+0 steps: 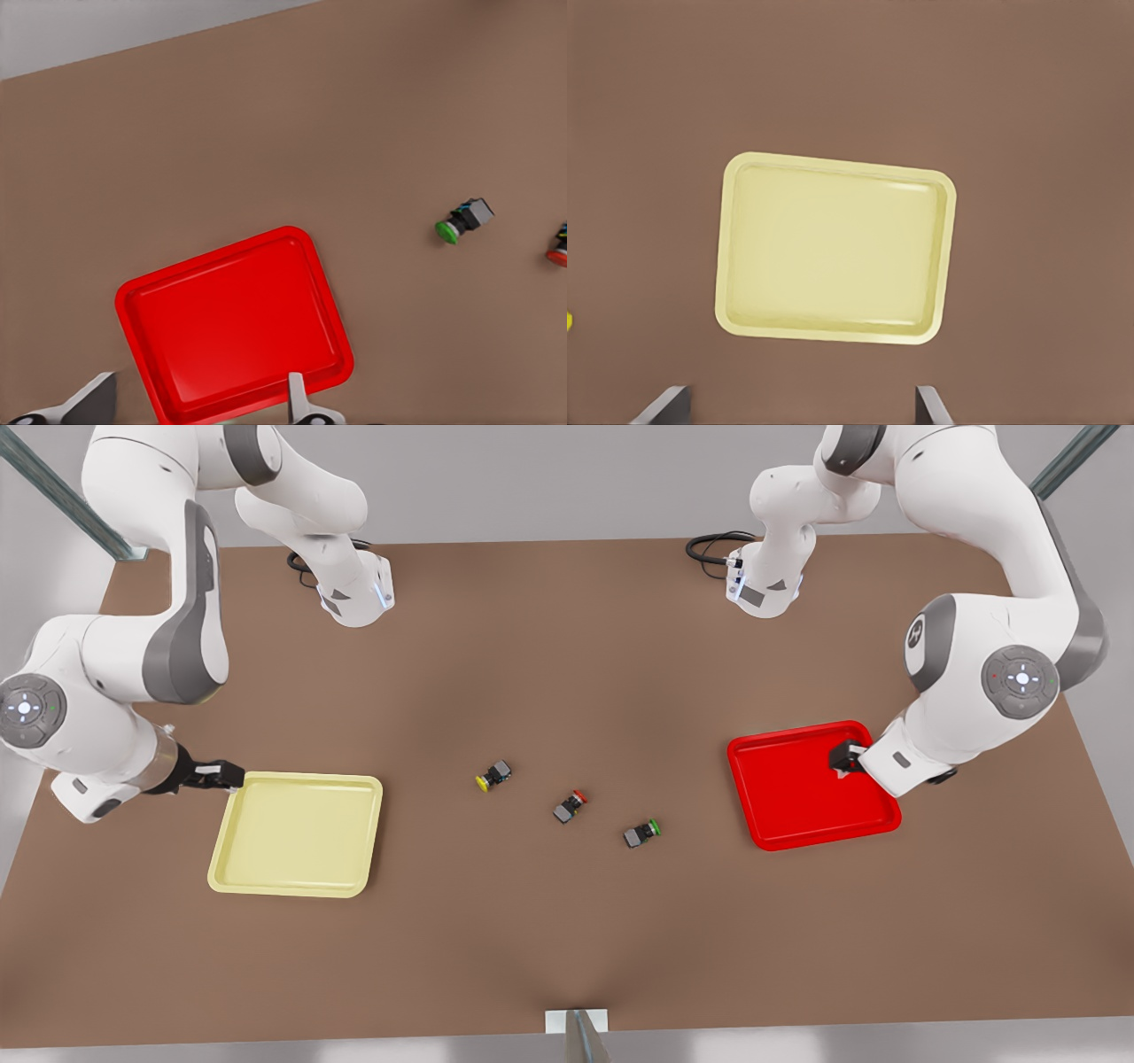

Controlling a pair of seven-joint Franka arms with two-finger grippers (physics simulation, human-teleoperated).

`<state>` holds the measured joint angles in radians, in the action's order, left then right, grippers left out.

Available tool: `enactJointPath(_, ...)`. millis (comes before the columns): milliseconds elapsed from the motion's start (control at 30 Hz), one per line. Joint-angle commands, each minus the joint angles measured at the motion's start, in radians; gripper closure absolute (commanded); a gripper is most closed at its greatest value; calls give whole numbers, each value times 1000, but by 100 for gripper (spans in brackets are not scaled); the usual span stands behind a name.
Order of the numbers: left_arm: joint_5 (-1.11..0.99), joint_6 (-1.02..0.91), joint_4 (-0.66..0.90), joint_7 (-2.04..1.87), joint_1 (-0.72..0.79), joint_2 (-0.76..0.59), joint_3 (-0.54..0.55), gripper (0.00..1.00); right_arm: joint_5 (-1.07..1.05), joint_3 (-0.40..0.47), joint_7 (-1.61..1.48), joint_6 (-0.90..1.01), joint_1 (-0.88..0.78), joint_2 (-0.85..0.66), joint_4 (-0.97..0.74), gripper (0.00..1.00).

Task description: Place the switches on the corresponding trays according to their colors

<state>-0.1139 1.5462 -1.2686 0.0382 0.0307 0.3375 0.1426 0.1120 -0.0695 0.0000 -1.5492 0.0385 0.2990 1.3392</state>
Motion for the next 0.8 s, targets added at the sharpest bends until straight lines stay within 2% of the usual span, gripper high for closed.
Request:
enactJointPath(0,-10,0,0,0,0,0,2,0,0,-1,0,0,3,0,0,0)
enactJointPath(100,-6,8,2,0,41,29,3,0,6,-19,14,37,-48,6,-6,0)
enactJointPath(167,-3,24,2,-1,185,129,3,0,-3,-24,64,28,-94,6,2,0)
enactJointPath(233,5,159,2,2,287,222,5,0,-9,-52,64,-31,-120,6,52,0)
enactJointPath(300,28,273,0,5,333,313,11,0,-8,-131,345,-52,-163,9,74,0)
enactJointPath(367,30,359,0,-9,379,379,12,0,-5,-142,656,-61,-232,11,107,0)
enactJointPath(467,30,428,-2,-24,426,426,12,0,-6,-162,921,-255,-249,-66,356,0)
enactJointPath(600,19,528,0,-12,477,499,11,0,-61,-208,1075,-339,-267,-34,437,0)
enactJointPath(667,20,627,0,-23,498,535,11,0,-58,-225,1301,-424,-333,29,434,0)
enactJointPath(767,26,729,2,-58,538,580,11,0,-61,-223,1313,-480,-361,91,431,0)
